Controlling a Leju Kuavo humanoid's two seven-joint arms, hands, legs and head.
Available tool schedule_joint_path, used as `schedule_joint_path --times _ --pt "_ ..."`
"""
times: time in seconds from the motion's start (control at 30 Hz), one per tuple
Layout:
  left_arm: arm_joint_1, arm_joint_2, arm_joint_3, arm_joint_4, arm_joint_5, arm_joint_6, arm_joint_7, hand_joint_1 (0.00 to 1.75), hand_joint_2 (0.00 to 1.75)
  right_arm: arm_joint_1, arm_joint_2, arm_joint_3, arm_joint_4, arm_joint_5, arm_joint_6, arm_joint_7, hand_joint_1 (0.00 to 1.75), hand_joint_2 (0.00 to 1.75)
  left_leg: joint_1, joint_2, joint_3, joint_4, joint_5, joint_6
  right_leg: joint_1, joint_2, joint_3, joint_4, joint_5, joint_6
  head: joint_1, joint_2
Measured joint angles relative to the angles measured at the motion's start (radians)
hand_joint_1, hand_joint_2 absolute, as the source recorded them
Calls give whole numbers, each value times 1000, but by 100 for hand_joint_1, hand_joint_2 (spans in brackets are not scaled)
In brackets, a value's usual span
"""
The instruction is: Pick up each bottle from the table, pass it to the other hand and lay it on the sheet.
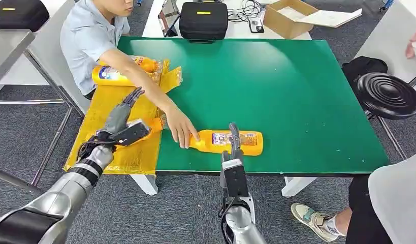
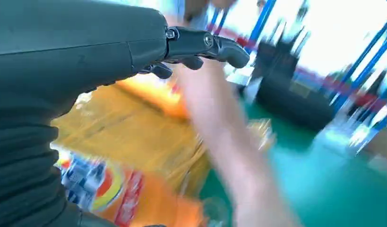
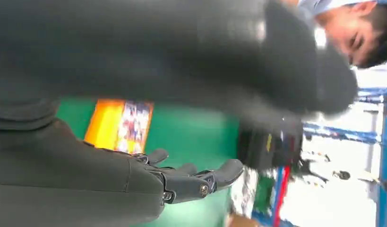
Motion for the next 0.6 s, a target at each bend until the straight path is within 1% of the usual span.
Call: schedule_joint_path --times 0.07,0.1,0.13,0.2,0.27,0.37,0.43,0.6 --pt "41 -20 28 -82 99 -23 -9 0 175 -11 -36 33 -3 113 -136 0 0 175 -1 0 0 0 0 0 -1 0 0 0 0 0 0 0" --pt "66 -33 44 -129 162 -49 -5 0 175 -20 -57 39 1 210 -185 0 0 175 -1 0 0 0 0 0 -1 0 0 -1 0 0 0 0" --pt "93 -49 58 -174 216 -73 5 0 175 -32 -74 33 11 314 -210 0 0 175 -1 0 0 0 0 0 -1 0 0 -1 0 0 0 0" --pt "157 -75 74 -279 306 -96 38 0 175 -65 -108 -8 70 567 -224 21 0 175 -1 0 0 0 -1 1 -1 0 0 -2 0 0 0 0" --pt "205 -99 78 -358 350 -98 58 0 175 -83 -136 -70 121 705 -225 19 0 175 -1 -2 -1 0 -1 1 -1 -1 1 -2 0 0 1 0" --pt "253 -116 79 -433 379 -97 75 0 175 -120 -163 -172 191 863 -225 77 0 175 -1 -2 -1 0 -1 1 -1 0 1 -2 1 1 0 0" --pt "264 -125 79 -466 392 -90 79 0 175 -156 -181 -228 243 930 -225 119 0 175 -1 -2 -1 0 0 1 -1 0 1 -2 1 1 0 0" --pt "276 -145 79 -513 403 -77 81 0 175 -233 -204 -277 342 971 -226 157 0 175 -1 -1 -1 0 0 1 0 0 1 -1 1 1 0 0"
